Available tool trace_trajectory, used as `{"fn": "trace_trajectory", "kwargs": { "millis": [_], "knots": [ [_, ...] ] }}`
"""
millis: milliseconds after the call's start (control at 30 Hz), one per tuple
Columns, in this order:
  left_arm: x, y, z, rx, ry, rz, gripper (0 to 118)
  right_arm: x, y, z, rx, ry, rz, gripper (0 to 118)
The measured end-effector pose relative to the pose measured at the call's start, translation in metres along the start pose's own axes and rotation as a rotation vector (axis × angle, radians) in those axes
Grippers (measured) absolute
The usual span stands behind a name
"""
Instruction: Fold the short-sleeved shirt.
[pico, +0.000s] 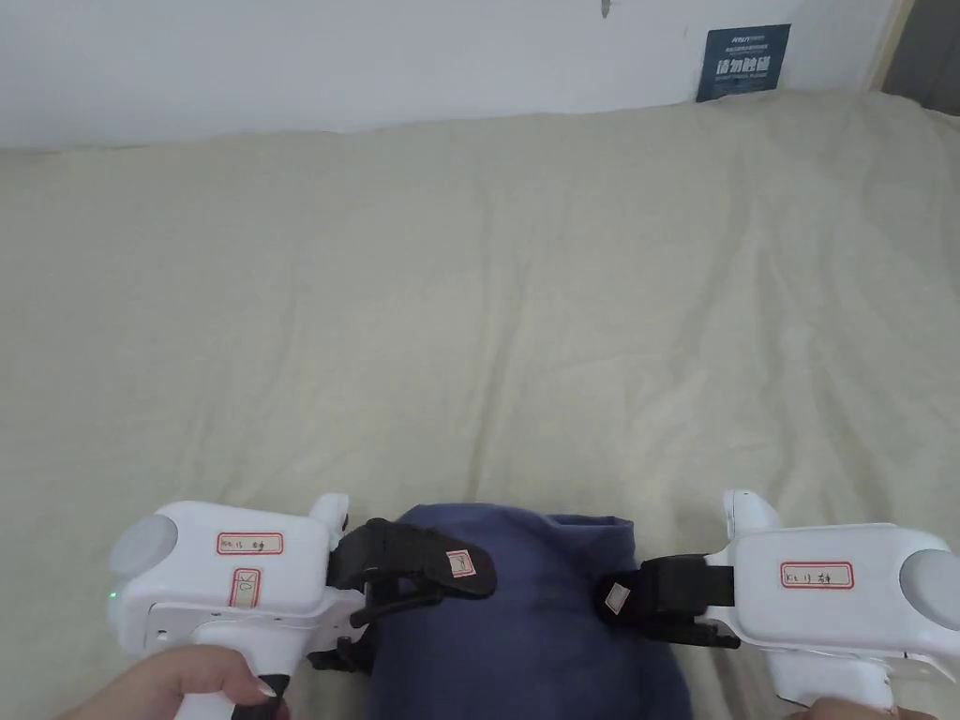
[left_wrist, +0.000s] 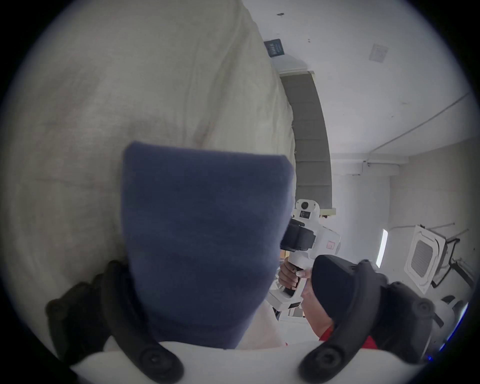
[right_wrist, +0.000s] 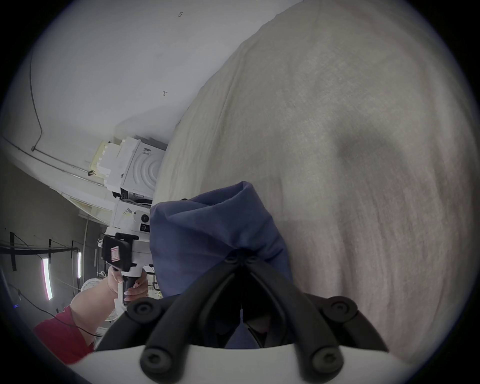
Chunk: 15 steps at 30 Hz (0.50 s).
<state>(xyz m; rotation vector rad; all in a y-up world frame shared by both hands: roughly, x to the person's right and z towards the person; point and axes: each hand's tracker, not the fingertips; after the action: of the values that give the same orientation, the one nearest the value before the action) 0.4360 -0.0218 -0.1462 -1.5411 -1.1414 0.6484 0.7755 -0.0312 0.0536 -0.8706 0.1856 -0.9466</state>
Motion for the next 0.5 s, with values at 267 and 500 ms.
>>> {"fn": "trace_trajectory", "kwargs": {
  "millis": [267, 500],
  "knots": [
    [0.015, 0.007, -0.005, 0.021, 0.323, -0.185, 27, -0.001, -0.005, 0.004, 0.003, 0.006, 0.027, 2],
    [0.071, -0.023, 0.014, 0.062, 0.480, -0.176, 27, -0.044, -0.032, 0.060, 0.198, -0.042, 0.211, 2]
  ]
}}
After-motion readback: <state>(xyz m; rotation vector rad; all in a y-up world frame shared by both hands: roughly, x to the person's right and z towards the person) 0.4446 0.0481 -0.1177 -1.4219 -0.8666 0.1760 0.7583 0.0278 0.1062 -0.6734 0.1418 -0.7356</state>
